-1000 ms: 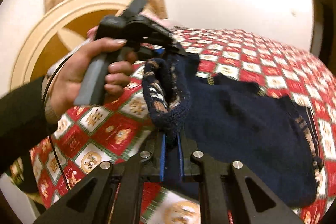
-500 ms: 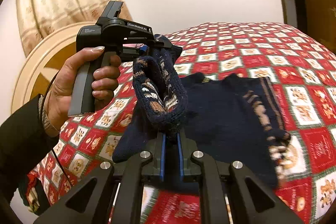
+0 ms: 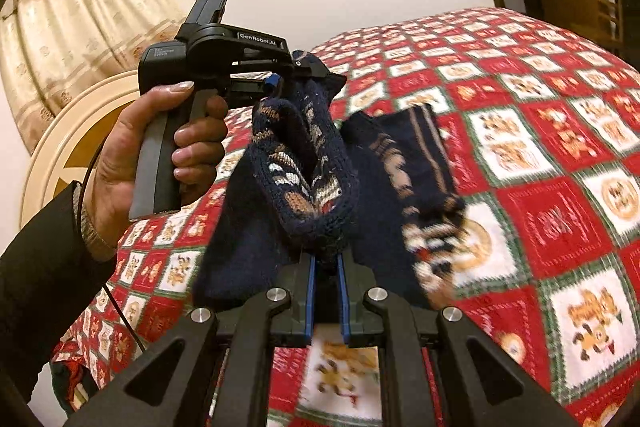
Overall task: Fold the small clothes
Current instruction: 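Lift the held edges with both tools and fold the sweater over lengthwise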
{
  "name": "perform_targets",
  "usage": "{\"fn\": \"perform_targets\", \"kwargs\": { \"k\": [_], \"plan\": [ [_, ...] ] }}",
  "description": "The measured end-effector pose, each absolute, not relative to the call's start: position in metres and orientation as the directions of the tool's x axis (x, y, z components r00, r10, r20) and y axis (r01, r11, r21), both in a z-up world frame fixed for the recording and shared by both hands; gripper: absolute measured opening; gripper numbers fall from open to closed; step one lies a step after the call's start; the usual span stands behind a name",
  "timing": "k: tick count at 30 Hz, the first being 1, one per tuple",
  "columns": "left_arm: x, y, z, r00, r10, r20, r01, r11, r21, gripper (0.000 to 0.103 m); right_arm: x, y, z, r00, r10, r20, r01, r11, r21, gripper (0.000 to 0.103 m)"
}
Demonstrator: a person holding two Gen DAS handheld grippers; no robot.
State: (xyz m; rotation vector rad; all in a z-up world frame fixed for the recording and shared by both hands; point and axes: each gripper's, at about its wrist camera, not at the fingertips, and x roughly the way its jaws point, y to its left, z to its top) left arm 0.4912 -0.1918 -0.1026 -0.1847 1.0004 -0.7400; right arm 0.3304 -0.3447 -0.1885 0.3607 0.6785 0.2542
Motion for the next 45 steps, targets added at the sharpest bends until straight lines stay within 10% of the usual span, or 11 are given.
{"fn": "perform_targets", "kwargs": {
  "k": [17, 23, 28, 30, 32, 36, 40, 45],
  "plan": [
    [0.463, -0.270, -0.117, 0.296, -0.600, -0.743, 0.613, 0.716, -0.334, 0.020, 0.332, -0.402, -0.243, 0.684, 0.415, -0.600, 0.018, 0.813, 0.582, 0.010],
    [0.419, -0.240, -0.083, 0.464, -0.570, -0.678, 0.645, 0.742, -0.182, 0.068, 0.315, -0.422, -0.240, 0.720, 0.293, -0.629, 0.116, 0.843, 0.525, 0.015],
    [0.398, -0.183, -0.102, 0.560, -0.473, -0.680, 0.584, 0.807, -0.080, 0.069, 0.309, -0.433, -0.206, 0.806, 0.192, -0.560, 0.131, 0.865, 0.485, 0.015],
    [0.392, -0.162, -0.116, 0.596, -0.411, -0.690, 0.537, 0.843, -0.037, 0.071, 0.327, -0.419, -0.191, 0.804, 0.217, -0.554, 0.070, 0.890, 0.450, 0.024],
    [0.389, -0.149, -0.131, 0.583, -0.385, -0.715, 0.514, 0.857, -0.042, 0.072, 0.356, -0.402, -0.179, 0.789, 0.259, -0.557, 0.010, 0.901, 0.433, 0.059],
    [0.378, -0.142, -0.150, 0.612, -0.319, -0.724, 0.488, 0.872, 0.029, 0.073, 0.406, -0.372, -0.173, 0.762, 0.233, -0.605, -0.016, 0.940, 0.342, 0.056],
    [0.366, -0.152, -0.158, 0.629, -0.288, -0.722, 0.511, 0.854, 0.104, 0.086, 0.447, -0.378, -0.195, 0.689, 0.189, -0.700, 0.074, 0.942, 0.327, 0.026],
    [0.358, -0.158, -0.165, 0.627, -0.301, -0.718, 0.546, 0.828, 0.130, 0.091, 0.463, -0.406, -0.230, 0.607, 0.125, -0.785, 0.150, 0.952, 0.267, 0.024]
  ]
}}
